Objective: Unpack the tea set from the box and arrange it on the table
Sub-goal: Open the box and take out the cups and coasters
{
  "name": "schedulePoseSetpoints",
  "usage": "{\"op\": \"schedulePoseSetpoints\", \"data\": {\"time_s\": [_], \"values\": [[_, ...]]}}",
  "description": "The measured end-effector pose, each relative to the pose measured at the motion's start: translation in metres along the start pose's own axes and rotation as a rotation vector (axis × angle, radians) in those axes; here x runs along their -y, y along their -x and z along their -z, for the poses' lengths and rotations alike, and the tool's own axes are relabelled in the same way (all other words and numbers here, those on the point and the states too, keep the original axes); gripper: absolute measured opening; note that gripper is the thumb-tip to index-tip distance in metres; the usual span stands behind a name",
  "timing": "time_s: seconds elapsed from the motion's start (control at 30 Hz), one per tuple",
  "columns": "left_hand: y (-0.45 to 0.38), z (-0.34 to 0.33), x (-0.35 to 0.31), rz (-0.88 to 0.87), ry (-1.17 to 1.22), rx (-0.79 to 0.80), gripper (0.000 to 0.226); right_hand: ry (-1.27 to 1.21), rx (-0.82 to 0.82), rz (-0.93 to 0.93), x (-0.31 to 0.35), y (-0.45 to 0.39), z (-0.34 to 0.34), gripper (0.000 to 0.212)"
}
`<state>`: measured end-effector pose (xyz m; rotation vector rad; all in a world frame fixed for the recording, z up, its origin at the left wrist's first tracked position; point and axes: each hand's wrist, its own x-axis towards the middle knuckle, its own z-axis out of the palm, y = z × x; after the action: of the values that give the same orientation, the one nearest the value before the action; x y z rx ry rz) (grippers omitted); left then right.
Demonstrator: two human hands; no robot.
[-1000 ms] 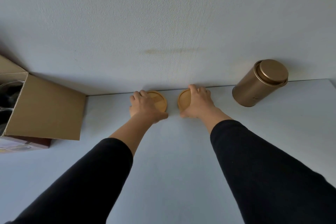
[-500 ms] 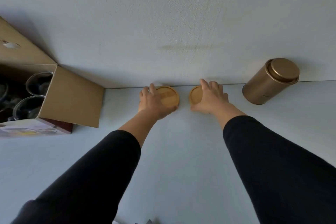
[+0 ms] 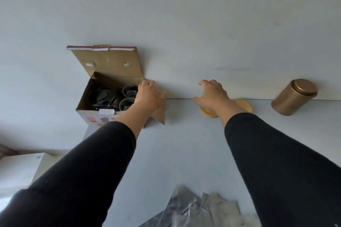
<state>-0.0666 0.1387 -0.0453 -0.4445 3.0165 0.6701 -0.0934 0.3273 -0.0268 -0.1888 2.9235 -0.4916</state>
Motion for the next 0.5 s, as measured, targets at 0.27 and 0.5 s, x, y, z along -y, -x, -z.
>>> {"op": "schedulePoseSetpoints", "data": {"time_s": [0.27, 0.5], "values": [[0.019, 0.078, 0.121, -0.018, -0.106, 0.002, 0.033, 0.060, 0.039, 0.127, 0.128, 0.030, -0.034, 0.040], [0.006, 0.066, 0.140, -0.033, -0.182, 0.048, 0.029, 0.154, 0.029, 0.217, 0.170, 0.004, -0.058, 0.030]]}}
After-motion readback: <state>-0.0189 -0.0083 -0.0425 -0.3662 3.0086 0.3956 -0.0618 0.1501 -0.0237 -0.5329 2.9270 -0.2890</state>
